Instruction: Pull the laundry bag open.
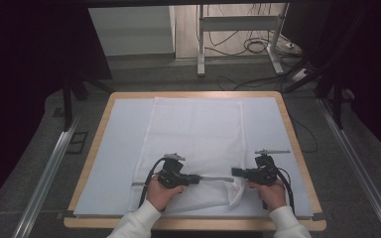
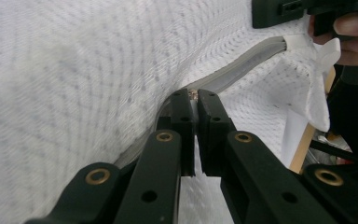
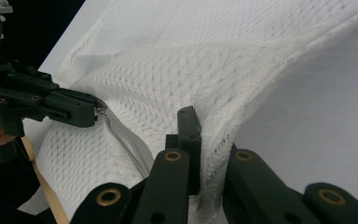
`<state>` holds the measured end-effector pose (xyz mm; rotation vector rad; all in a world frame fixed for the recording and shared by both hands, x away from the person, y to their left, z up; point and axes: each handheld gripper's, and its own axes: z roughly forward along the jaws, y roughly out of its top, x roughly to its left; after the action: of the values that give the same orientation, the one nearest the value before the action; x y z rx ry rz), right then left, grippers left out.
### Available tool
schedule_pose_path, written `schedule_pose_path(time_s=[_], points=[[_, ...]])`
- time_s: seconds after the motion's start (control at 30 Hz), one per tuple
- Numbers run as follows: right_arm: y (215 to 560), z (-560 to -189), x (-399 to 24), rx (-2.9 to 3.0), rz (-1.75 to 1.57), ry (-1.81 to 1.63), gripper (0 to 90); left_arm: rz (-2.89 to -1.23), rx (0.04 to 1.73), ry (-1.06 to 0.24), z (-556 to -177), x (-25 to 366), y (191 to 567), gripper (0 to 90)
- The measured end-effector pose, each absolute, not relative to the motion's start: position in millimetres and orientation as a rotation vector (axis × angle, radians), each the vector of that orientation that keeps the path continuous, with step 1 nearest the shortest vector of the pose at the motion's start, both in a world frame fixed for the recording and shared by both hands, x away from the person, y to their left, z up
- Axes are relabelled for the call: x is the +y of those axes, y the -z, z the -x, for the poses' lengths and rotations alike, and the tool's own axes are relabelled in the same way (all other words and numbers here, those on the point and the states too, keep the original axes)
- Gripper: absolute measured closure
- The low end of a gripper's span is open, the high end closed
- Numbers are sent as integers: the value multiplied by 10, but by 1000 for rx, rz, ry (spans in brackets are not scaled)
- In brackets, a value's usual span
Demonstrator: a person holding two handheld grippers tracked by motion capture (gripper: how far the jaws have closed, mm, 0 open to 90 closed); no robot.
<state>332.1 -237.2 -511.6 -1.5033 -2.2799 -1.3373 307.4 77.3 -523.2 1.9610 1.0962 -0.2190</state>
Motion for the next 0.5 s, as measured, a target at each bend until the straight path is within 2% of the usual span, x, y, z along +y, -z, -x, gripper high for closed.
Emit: schedule_pose_path(time_s=[0.5], points=[[5102,-3316,-2378,-2273,1509,1346,883,-1946,1116,205,-3041,950,5202,865]])
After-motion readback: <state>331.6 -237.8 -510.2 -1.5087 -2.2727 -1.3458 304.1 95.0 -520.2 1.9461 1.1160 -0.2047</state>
